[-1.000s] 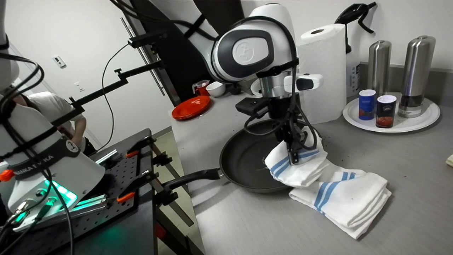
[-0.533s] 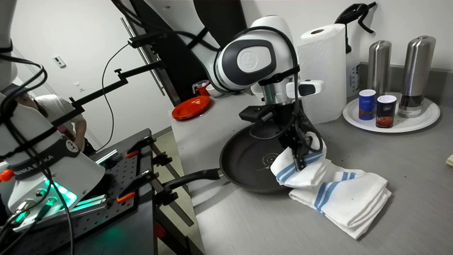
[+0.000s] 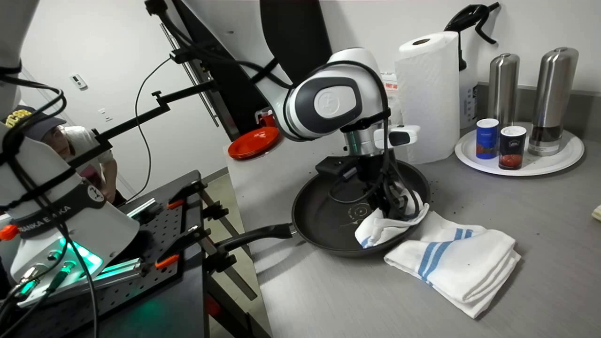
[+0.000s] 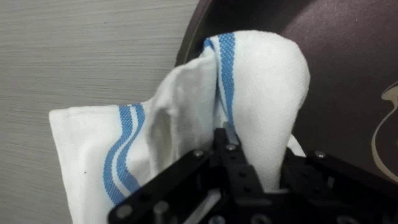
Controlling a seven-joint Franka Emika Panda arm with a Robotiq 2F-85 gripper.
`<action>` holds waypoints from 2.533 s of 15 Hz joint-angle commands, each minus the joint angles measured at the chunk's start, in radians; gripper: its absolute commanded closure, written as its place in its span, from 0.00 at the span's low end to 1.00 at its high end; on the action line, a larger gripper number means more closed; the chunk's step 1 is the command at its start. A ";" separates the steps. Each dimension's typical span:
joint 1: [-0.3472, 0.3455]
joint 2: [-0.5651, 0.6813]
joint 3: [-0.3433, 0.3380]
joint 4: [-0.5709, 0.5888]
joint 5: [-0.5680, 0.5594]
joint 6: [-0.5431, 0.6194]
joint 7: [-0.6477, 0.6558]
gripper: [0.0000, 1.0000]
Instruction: Use the left towel to wipe the pan
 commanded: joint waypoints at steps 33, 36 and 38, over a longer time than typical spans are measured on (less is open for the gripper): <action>-0.174 -0.098 0.374 0.300 0.518 -0.587 0.027 0.96; -0.164 -0.182 0.374 0.274 0.507 -0.624 -0.006 0.96; -0.155 -0.237 0.380 0.256 0.496 -0.643 -0.042 0.96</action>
